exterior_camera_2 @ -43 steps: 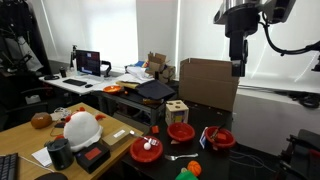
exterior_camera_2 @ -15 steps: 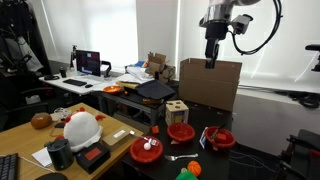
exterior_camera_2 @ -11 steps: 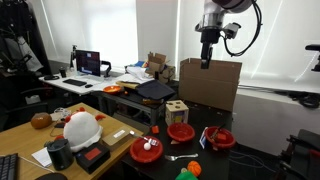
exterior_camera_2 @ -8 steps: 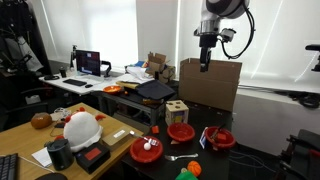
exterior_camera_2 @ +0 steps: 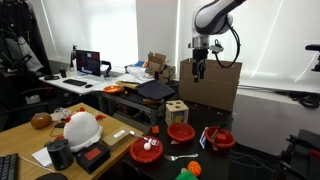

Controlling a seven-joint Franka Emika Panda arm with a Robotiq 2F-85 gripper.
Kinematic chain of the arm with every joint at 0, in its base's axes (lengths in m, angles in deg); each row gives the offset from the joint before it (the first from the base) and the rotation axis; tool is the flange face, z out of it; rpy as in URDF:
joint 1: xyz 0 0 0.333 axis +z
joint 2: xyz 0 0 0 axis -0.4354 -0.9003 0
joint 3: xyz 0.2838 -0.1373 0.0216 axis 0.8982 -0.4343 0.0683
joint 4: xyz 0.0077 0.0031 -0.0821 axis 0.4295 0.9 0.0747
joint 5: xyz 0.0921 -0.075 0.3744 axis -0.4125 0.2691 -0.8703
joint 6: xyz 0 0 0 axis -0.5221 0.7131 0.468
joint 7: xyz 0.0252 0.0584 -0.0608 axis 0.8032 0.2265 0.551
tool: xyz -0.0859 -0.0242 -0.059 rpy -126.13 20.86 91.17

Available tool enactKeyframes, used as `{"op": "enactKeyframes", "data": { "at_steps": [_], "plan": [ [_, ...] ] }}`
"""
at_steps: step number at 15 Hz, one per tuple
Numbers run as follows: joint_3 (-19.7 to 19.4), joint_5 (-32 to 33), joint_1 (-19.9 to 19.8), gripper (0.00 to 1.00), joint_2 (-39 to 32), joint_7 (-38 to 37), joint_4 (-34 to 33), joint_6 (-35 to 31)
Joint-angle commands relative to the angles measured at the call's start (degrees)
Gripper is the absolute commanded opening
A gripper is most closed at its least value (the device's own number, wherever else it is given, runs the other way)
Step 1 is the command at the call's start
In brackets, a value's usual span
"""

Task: Remove the fork from the orange plate and put it on the table

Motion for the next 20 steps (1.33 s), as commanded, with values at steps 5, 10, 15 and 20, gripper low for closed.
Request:
{"op": "enactKeyframes", "data": {
  "at_steps": [5,10,15,20],
  "plan": [
    [0.74,1.98,0.57,1.00,-9.89,-6.20,-13.34,2.24],
    [1.39,1.05,-0.46,1.00,-8.99,-4.27,-10.16,0.25],
    [1.38,1.03,-0.58,1.00,-8.99,-4.24,-10.16,0.25],
    [1.41,1.03,-0.58,1.00,-8.99,-4.24,-10.16,0.25]
  ]
}}
